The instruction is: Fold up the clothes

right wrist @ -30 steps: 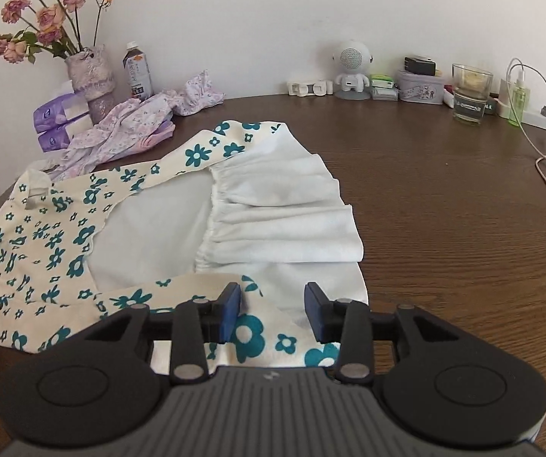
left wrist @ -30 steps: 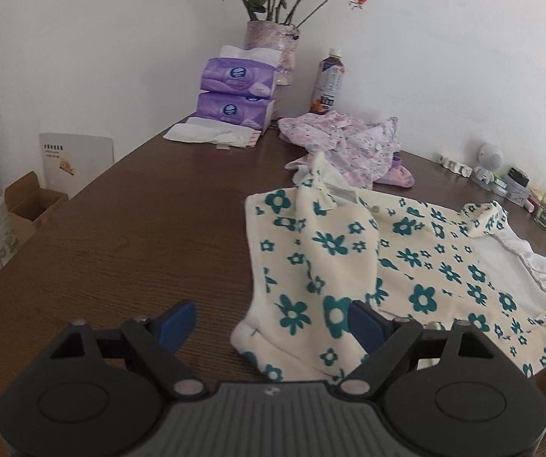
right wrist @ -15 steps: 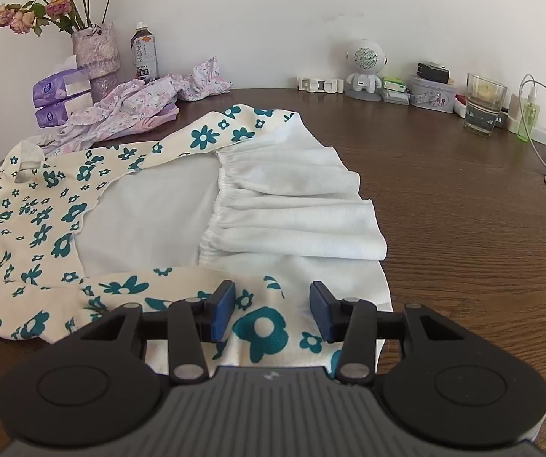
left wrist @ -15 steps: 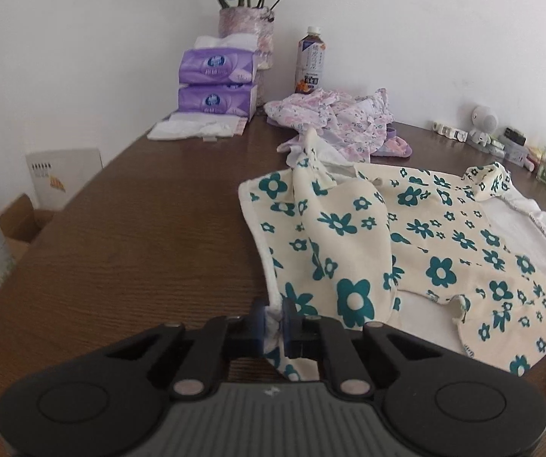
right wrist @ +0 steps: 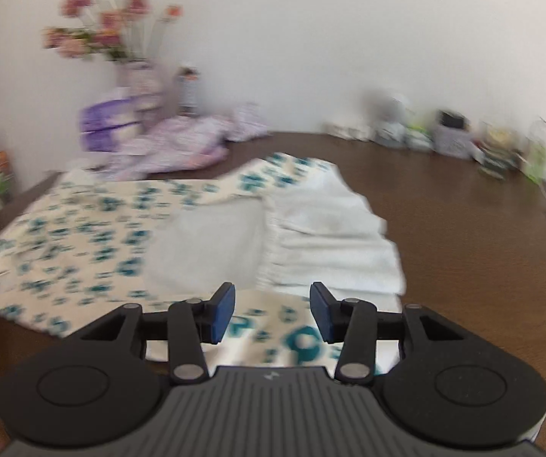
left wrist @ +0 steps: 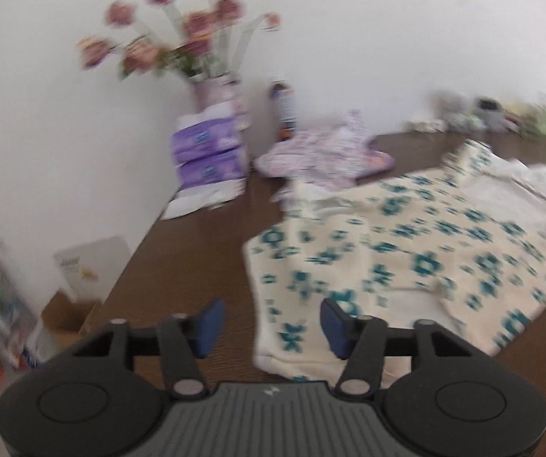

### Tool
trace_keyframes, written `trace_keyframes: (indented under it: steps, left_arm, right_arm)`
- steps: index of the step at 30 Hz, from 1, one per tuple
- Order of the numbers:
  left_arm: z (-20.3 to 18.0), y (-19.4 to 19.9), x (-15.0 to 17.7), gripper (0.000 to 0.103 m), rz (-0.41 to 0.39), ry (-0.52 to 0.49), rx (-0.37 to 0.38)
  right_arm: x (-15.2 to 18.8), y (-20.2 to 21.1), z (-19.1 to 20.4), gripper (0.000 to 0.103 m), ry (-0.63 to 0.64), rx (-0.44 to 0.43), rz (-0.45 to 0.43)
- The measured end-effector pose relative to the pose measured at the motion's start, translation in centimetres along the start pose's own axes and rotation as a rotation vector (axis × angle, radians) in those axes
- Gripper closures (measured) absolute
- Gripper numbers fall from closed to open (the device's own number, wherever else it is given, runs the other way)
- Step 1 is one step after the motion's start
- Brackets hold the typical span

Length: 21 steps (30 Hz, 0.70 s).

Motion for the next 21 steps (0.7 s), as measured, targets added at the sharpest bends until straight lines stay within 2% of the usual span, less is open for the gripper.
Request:
trace_keyframes:
  steps: [1,3,5,6,7,15,21]
  left_arm:
    - [-0.8,0.3,0.1,0.048,0.022,-0.013,0.065]
    - [-2.4,0.8,0.4,0.050,0.059,-0.035,0.181]
    - [-3.6,1.1,0.9,0.075,0.089,-0.058,0.251]
    - [-4.1,1.2,1.1,0.076,0.100,-0.067,0.272]
    - [-4.4,1.4,1.4,0.076,0.102,-0.071,0.283]
    - [-7.1,1.7,2.7,0.076,0.143,-0.253,0.312]
    - [-9.1,0.2,3.0,0.076,0.167,-0.487,0.258]
  right_arm:
    - [-0.1,0.4,0.8,0.052,0.037,-0.022,-0.001]
    - [-0.4,1.1,2.4,0.050,0.111,-0.065,-0.004]
    - [-0.7,1.9,4.0,0.050,0.186,-0.109,-0.007]
    - [-0.8,2.2,4.8,0.050,0.223,-0.130,-0.008]
    - [-1.0,2.6,5.6,0.050,0.260,-0.152,-0.010]
    - [0.2,0.5,10.1,0.051,0.562,-0.035,0.021]
    - [0.5,0.0,11.6,0.053,0.702,-0.021,0.034]
Point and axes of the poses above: each gripper's, at about its wrist camera, not at the fingertips, and y roughly against the way its jaws point, z to its left, x to its underside, the point moved 2 cm from there along -y, roughly the way its jaws point, and after that the axes turned 4 degrees about y, right-handed, at the moved point
